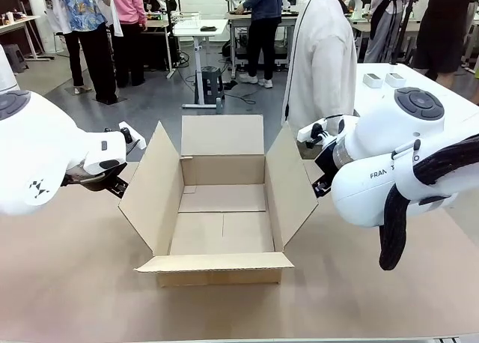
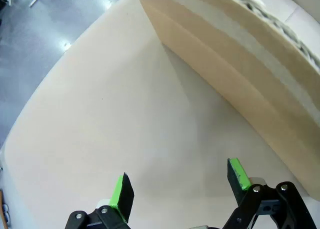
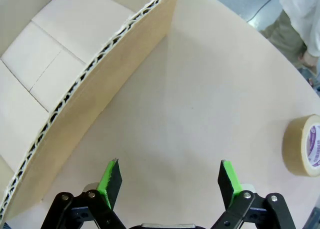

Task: Wrap the clocks to prevent damage.
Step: Open the side flaps of the Package Box.

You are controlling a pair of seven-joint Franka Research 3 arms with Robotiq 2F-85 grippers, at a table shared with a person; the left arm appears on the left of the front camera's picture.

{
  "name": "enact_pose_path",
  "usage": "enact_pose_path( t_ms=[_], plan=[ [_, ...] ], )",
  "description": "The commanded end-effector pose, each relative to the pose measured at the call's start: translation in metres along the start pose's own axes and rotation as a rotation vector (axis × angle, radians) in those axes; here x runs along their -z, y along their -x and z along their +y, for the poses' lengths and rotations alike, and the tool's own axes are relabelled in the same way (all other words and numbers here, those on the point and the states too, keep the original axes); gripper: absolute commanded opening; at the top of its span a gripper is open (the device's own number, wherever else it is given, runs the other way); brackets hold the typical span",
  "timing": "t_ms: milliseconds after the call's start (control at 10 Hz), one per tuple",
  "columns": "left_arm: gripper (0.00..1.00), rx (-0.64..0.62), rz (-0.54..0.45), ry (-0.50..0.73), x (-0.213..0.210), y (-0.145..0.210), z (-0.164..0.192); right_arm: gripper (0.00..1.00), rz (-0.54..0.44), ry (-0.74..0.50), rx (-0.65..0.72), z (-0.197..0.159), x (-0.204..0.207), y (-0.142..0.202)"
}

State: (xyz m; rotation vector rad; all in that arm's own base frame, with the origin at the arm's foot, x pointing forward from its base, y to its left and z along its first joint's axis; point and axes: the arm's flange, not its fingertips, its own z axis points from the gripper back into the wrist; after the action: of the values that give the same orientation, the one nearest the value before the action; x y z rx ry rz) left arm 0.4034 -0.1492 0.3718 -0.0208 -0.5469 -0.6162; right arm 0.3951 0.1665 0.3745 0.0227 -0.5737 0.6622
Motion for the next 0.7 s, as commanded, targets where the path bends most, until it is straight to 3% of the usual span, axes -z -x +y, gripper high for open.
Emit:
enact_pose_path(
  t_ms=[0, 600],
  plan=[
    [1.0, 0.0, 0.0, 0.0, 0.0, 0.0, 0.0, 1.0, 0.0, 0.0, 0.0, 0.0001, 0.0, 0.0],
    [1.0, 0.0, 0.0, 0.0, 0.0, 0.0, 0.0, 1.0, 0.0, 0.0, 0.0, 0.0, 0.0, 0.0]
  ],
)
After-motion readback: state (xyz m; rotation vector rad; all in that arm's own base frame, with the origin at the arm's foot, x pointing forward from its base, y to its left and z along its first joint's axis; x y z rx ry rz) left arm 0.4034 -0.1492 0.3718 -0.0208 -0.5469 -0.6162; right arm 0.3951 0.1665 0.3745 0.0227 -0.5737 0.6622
